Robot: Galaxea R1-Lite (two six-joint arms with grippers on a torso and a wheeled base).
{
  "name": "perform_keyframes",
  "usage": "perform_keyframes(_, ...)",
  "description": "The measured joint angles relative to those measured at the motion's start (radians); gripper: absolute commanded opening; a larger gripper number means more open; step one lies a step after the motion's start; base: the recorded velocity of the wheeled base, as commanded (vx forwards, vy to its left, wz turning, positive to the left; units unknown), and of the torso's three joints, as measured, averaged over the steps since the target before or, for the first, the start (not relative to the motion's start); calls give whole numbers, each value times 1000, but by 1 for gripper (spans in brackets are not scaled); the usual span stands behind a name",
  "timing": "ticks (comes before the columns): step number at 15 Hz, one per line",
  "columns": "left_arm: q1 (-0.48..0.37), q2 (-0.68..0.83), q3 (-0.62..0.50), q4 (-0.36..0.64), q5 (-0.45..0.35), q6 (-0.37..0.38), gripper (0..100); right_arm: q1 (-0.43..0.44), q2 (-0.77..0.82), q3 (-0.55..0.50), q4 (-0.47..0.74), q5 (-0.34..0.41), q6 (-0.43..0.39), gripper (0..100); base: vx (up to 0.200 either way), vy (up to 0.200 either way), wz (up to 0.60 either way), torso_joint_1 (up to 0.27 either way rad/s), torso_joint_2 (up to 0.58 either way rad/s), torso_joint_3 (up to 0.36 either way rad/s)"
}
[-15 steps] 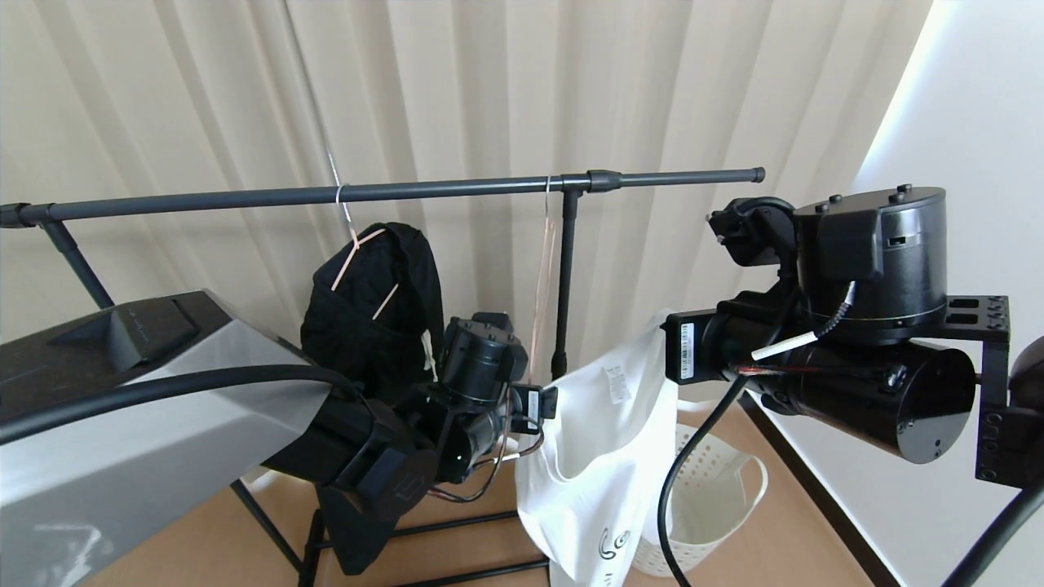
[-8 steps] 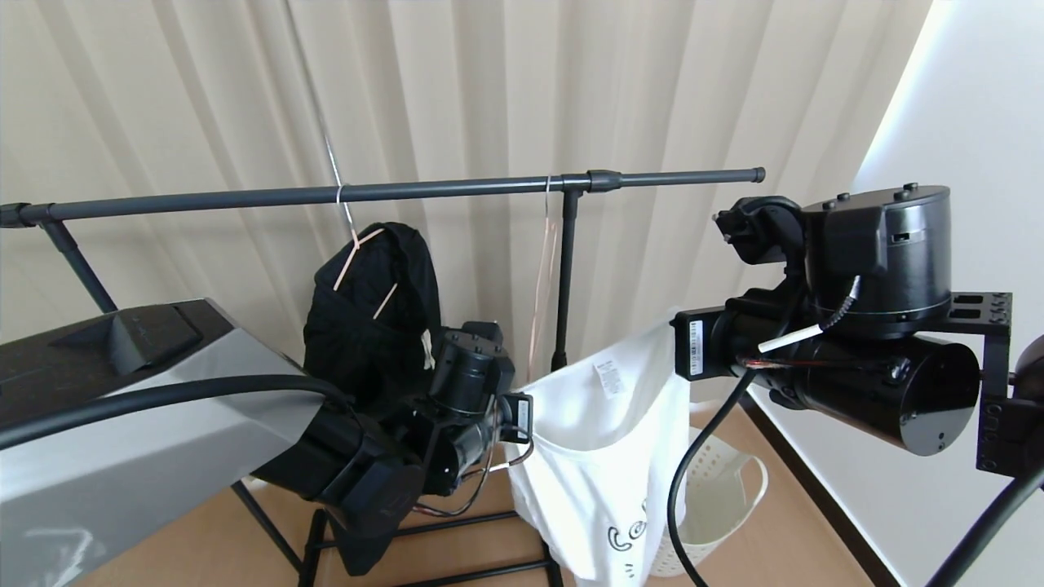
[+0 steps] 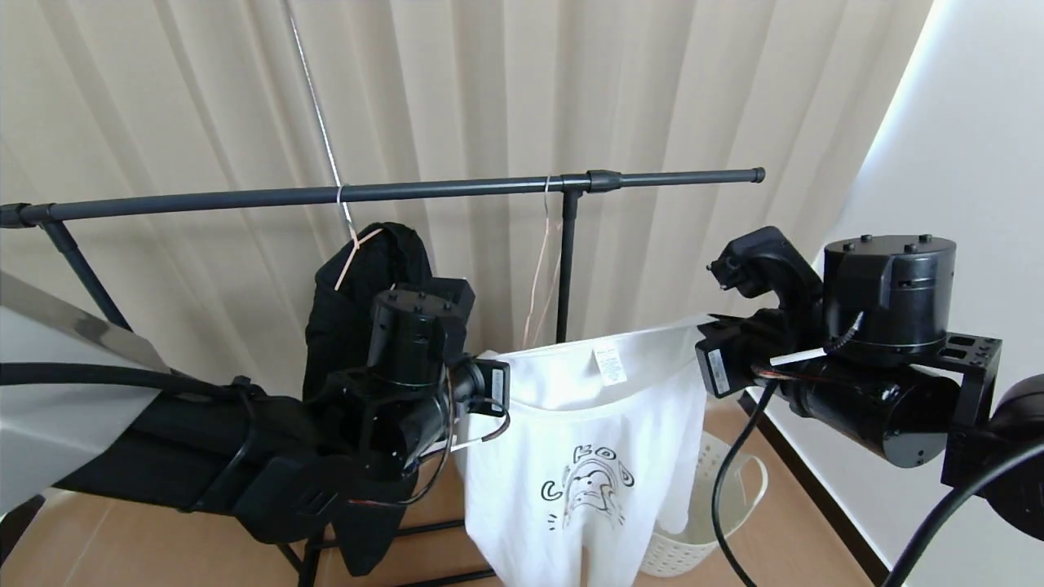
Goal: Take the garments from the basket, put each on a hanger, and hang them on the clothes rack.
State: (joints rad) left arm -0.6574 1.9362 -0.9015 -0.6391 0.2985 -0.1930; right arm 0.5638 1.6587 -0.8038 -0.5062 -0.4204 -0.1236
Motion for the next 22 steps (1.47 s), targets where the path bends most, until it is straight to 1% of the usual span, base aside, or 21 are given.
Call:
perform_keyframes(1,4,-10,-7,1,1,14,0,-2,1,15,-5,27,-41,0,0,0,0,0,0,0)
perform_keyframes(2,8,-20,-16,1,2,34,0,-5,3,21,-10,77,-134,0,0,0,0,0,0,0)
perform_keyframes(3,9,-28,-20,1,2,40,0,-16,10,16,-11,112,-181,0,0,0,0,0,0,0)
perform_keyframes(4,9,-36,-23,1,2,47,0,-23,16,10,-16,120,-187,0,0,0,0,0,0,0)
perform_keyframes(5,9,-41,-24,2,2,51,0,-29,33,-3,-23,123,-172,0,0,0,0,0,0,0)
perform_keyframes(8,9,-51,-20,3,2,69,0,-35,98,-73,-20,112,-1,0,0,0,0,0,0,0)
perform_keyframes(9,7,-52,-20,2,2,70,0,-37,105,-84,-17,110,15,0,0,0,0,0,0,0)
perform_keyframes(11,4,-53,-24,2,2,74,0,-38,105,-89,-16,109,19,0,0,0,0,0,0,0)
perform_keyframes(14,16,-53,-42,1,1,107,0,-37,79,-71,6,108,15,0,0,0,0,0,0,0)
perform_keyframes(16,26,-49,-71,2,-4,122,0,-23,47,-57,79,108,10,0,0,0,0,0,0,0)
perform_keyframes(18,39,-24,-140,1,-14,148,0,14,-4,-54,248,108,9,0,0,0,0,0,0,0)
perform_keyframes(19,47,-6,-174,1,-31,158,0,35,-28,-54,304,109,8,0,0,0,0,0,0,0)
perform_keyframes(21,68,37,-250,0,-140,166,0,105,-70,-55,381,110,19,0,0,0,0,0,0,0)
perform_keyframes(22,76,56,-280,-1,-190,171,0,149,-79,-55,390,110,48,0,0,0,0,0,0,0)
